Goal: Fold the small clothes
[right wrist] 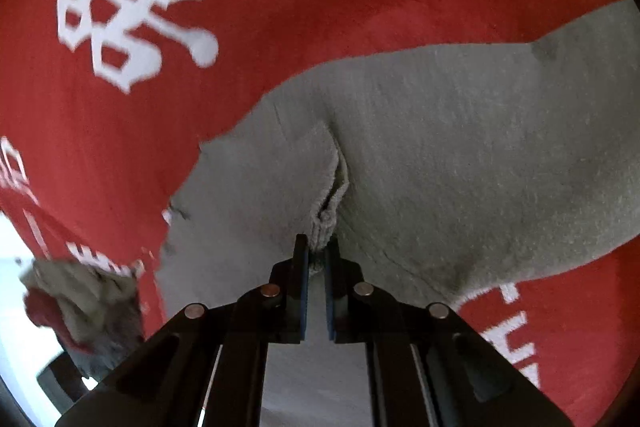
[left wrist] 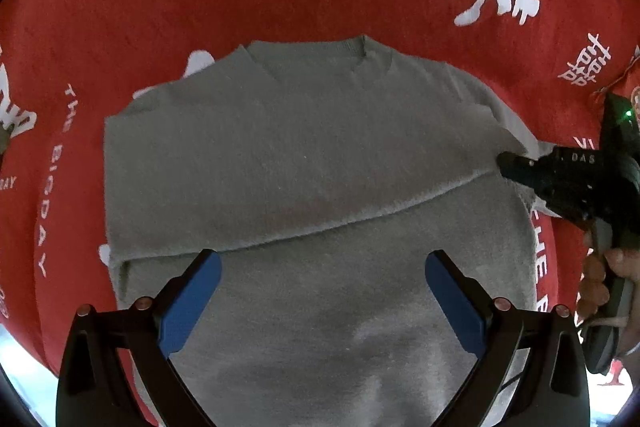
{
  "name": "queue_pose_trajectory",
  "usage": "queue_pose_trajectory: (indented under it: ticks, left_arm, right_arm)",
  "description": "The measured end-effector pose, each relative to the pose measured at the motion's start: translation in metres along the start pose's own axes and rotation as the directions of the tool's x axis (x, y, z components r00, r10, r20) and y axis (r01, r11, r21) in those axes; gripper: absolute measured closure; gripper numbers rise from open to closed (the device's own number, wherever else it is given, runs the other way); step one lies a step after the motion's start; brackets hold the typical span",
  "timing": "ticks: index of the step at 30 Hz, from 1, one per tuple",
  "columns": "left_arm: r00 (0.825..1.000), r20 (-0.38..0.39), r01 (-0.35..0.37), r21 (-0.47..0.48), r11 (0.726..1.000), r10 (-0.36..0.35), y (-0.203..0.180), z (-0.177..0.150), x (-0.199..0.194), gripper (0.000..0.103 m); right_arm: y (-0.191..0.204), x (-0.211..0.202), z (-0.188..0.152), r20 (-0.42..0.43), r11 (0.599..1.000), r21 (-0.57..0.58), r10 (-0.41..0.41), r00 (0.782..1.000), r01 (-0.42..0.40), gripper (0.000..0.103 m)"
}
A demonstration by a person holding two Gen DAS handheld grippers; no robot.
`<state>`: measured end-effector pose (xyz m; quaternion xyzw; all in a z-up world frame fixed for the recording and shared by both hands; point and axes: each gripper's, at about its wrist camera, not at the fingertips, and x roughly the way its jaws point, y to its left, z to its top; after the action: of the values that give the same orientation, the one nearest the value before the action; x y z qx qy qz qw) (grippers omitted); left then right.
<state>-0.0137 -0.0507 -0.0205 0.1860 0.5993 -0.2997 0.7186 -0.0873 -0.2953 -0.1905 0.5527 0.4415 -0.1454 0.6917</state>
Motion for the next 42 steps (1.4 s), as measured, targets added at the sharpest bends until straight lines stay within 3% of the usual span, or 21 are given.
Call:
queue_pose_trajectory:
  ticks: [3, 5, 7, 24, 29, 33, 37, 42]
  left_arm:
    - [1.0, -0.01, 0.006, -0.009, 1.0, -0.006, -0.005, 0.001, 0.002, 0.001]
    - [1.0, -0.015, 0.002, -0.002, 1.0, -0.002, -0.009, 0.001, 0.005, 0.001]
    - [1.0, -0.02, -0.004, 0.008, 1.0, 0.004, -0.014, 0.002, 0.007, 0.001]
    - [0.999, -0.043, 0.0, 0.065, 0.998, 0.003, -0.062, 0.007, 0.017, 0.001]
    - [0.998, -0.056, 0.01, 0.095, 0.995, -0.005, -0.086, 0.006, 0.022, 0.001]
    - [0.998, -0.065, 0.021, 0.108, 0.994, -0.014, -0.105, 0.008, 0.029, 0.001]
    - [0.998, -0.066, 0.03, 0.133, 0.991, -0.022, -0.131, 0.012, 0.038, 0.001]
    - [0.999, -0.046, 0.019, 0.152, 0.988, -0.012, -0.161, 0.021, 0.051, 0.001]
  right_arm:
    - [-0.002, -0.007, -0.004, 0.0, 1.0, -0.013, -0.013, 1.0, 0.013, 0.086]
    - [-0.007, -0.019, -0.009, 0.013, 1.0, -0.023, -0.006, 1.0, 0.007, 0.053]
    - [-0.011, -0.027, -0.014, 0.024, 1.0, -0.022, -0.004, 1.0, 0.004, 0.045]
    - [-0.075, -0.066, -0.027, 0.055, 0.995, 0.095, -0.028, 0.998, 0.023, 0.045]
    - [-0.11, -0.09, -0.027, 0.118, 0.986, 0.166, -0.022, 0.993, 0.003, 0.045]
    - [-0.149, -0.122, -0.022, 0.233, 0.969, 0.246, -0.027, 0.972, -0.031, 0.045]
    - [-0.193, -0.151, -0.021, 0.35, 0.935, 0.343, -0.034, 0.936, -0.094, 0.045]
    - [-0.231, -0.165, -0.015, 0.428, 0.888, 0.418, -0.009, 0.904, -0.189, 0.045]
